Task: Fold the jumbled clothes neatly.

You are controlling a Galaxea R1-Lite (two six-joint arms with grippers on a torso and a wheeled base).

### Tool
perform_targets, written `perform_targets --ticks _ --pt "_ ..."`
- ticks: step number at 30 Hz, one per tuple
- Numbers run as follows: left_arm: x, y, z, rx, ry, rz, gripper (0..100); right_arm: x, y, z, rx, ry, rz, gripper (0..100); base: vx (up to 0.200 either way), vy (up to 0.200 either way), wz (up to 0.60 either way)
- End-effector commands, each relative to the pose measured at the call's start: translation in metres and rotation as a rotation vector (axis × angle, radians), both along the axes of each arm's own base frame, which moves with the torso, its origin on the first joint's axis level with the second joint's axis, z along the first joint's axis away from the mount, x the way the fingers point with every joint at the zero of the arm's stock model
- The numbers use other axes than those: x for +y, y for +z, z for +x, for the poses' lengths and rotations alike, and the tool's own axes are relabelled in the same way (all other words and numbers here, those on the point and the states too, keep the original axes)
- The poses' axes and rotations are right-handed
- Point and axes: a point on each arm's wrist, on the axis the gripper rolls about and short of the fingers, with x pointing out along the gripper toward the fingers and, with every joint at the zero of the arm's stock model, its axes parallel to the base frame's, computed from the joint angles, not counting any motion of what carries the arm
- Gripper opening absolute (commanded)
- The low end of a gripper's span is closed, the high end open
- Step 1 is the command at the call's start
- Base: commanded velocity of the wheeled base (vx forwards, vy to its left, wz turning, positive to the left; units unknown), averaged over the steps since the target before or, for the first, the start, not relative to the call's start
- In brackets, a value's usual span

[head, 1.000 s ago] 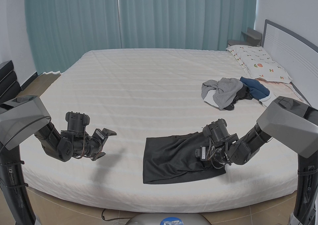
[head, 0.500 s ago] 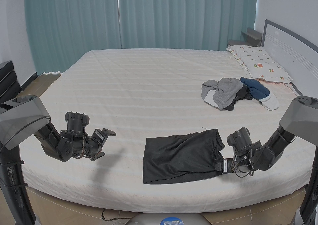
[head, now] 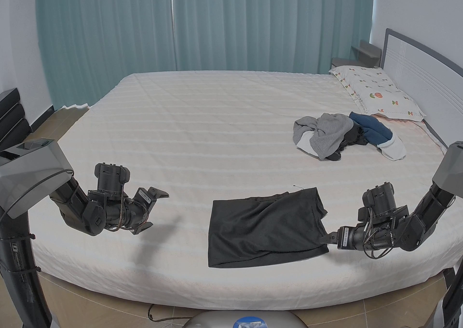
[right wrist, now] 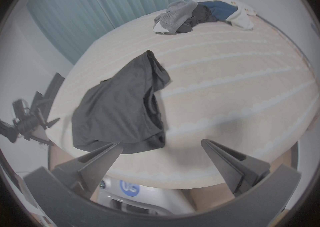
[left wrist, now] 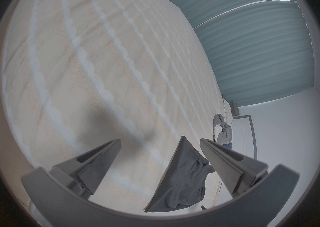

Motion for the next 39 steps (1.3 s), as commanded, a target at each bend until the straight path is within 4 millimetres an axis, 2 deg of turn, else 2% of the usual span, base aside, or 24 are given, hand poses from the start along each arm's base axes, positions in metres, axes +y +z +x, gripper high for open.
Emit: perform_targets --ticks 1,5,9,13,14,24,29,39 --pt "0.0 -0.001 0.0 0.001 0.0 0.0 100 0.002 -0.003 0.008 0.015 -0.006 0.107 100 0.0 0.0 0.0" --pt "0.0 0.0 0.0 0.0 0.001 -0.001 100 0.006 -0.016 0.025 0.045 -0.026 0.194 100 0.0 0.0 0.0" --pt "0.0 -0.001 0.0 0.002 0.001 -0.001 100 0.005 -0.03 0.034 0.059 -0.031 0.21 100 0.0 0.0 0.0" --pt "0.0 -0.001 0.0 0.002 0.001 -0.001 100 -0.006 -0.044 0.045 0.037 -0.067 0.216 100 0.0 0.0 0.0" --pt "0.0 -0.001 0.0 0.001 0.0 0.0 100 -0.008 -0.045 0.045 0.034 -0.073 0.217 0 0.0 0.0 0.0" --pt "-0.001 -0.001 0.0 0.002 0.0 0.004 100 -0.013 -0.043 0.03 0.053 -0.047 0.191 0 0.0 0.0 0.0" --pt "-0.001 -0.001 0.0 0.003 0.002 0.003 100 -0.017 -0.029 0.017 0.037 -0.034 0.189 0 0.0 0.0 0.0" --pt "-0.001 -0.002 0.001 0.001 0.008 0.006 100 -0.02 -0.035 0.01 0.061 -0.004 0.152 0 0.0 0.0 0.0"
